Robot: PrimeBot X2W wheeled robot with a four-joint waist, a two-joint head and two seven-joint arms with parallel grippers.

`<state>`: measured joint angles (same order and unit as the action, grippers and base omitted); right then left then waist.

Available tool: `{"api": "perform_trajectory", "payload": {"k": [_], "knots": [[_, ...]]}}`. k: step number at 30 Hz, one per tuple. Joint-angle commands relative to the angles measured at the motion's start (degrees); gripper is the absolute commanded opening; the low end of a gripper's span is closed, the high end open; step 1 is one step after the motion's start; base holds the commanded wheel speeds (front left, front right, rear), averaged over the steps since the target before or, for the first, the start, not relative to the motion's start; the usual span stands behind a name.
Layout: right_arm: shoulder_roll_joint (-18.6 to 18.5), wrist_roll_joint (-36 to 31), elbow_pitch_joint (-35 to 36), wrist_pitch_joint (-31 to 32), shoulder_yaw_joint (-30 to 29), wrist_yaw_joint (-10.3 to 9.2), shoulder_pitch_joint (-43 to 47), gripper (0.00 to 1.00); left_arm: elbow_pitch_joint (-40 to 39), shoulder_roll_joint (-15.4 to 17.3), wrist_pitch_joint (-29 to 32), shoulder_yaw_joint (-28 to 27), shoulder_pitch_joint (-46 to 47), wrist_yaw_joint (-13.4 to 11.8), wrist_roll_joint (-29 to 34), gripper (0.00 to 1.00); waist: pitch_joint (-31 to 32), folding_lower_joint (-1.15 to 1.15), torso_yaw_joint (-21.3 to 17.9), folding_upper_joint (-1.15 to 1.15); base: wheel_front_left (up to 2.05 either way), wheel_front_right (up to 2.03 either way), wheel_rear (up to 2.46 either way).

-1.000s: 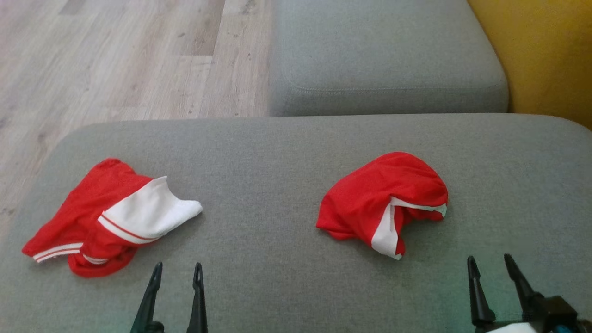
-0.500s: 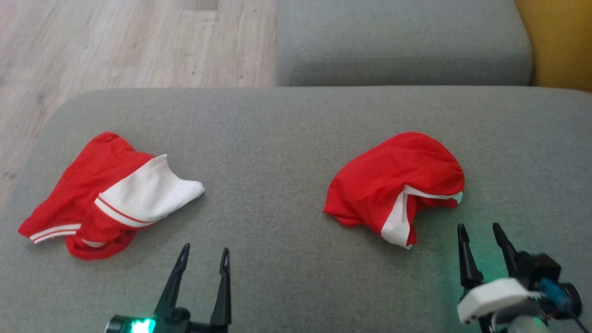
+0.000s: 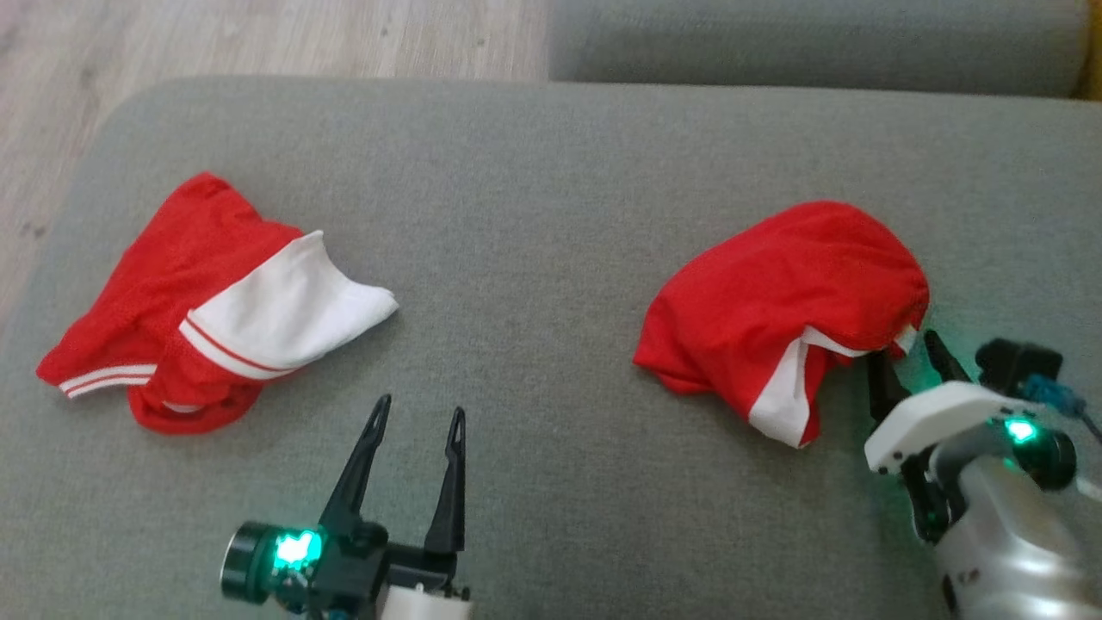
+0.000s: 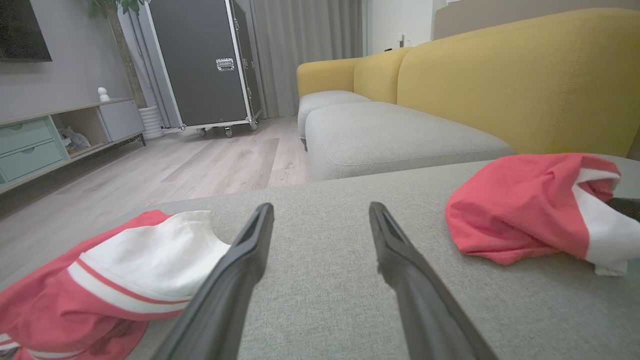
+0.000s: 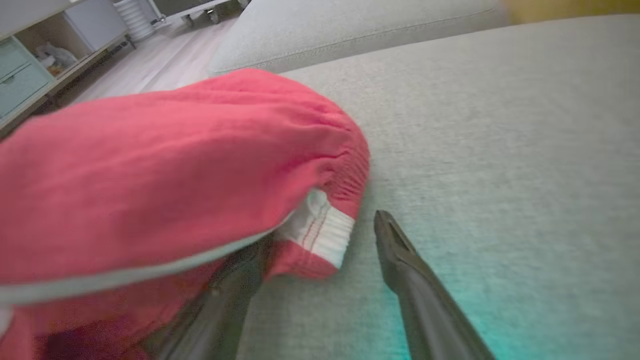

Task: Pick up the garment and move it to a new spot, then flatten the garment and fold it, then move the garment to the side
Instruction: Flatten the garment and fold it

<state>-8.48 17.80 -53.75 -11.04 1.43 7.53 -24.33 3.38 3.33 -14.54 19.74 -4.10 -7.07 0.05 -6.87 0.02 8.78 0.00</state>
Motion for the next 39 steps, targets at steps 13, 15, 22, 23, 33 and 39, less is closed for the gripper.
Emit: {"api": "perform_trajectory", "payload": {"k": [13,15,22,23,33,39], "knots": [[-5.7,11.8,1.2,-3.6,9.7,-0.04,-6.4,0.00,-1.7,-0.4,-0.5,-2.0,3.5,0.9,-2.9,0.47,0.2,-0.02,-2.6,0.00,0.00,0.00,0.00],[-7.9,12.0,3.0,-3.9,9.5,-0.04,-7.8,0.00,-2.3,-0.4,-0.5,-2.1,3.2,1.0,-2.6,0.41,1.3,-0.02,-3.6,0.00,0.00,0.00,0.00],[-12.6,8.9,16.7,-3.9,5.2,-0.04,-11.9,0.00,-2.7,-0.4,-0.5,-2.7,1.7,1.2,-2.6,0.62,5.7,-0.02,-5.7,0.00,0.00,0.00,0.00],[-12.4,8.1,21.2,-3.9,5.9,-0.04,-12.0,0.00,-2.6,-0.4,-0.5,-2.7,1.0,1.2,-2.6,0.47,6.8,-0.02,-5.8,0.00,0.00,0.00,0.00],[-4.2,10.3,28.7,-0.8,25.6,-0.04,-0.5,0.00,-2.9,-0.5,-0.5,-2.7,-0.5,1.1,-3.6,0.66,9.4,-0.02,-4.0,0.00,0.00,0.00,0.00],[2.1,11.4,24.0,-0.7,36.0,-0.04,6.6,1.00,-2.3,-0.5,-0.5,-2.4,-0.7,1.2,-3.6,1.00,9.9,-0.02,-2.9,0.00,0.00,0.00,0.00]]}}
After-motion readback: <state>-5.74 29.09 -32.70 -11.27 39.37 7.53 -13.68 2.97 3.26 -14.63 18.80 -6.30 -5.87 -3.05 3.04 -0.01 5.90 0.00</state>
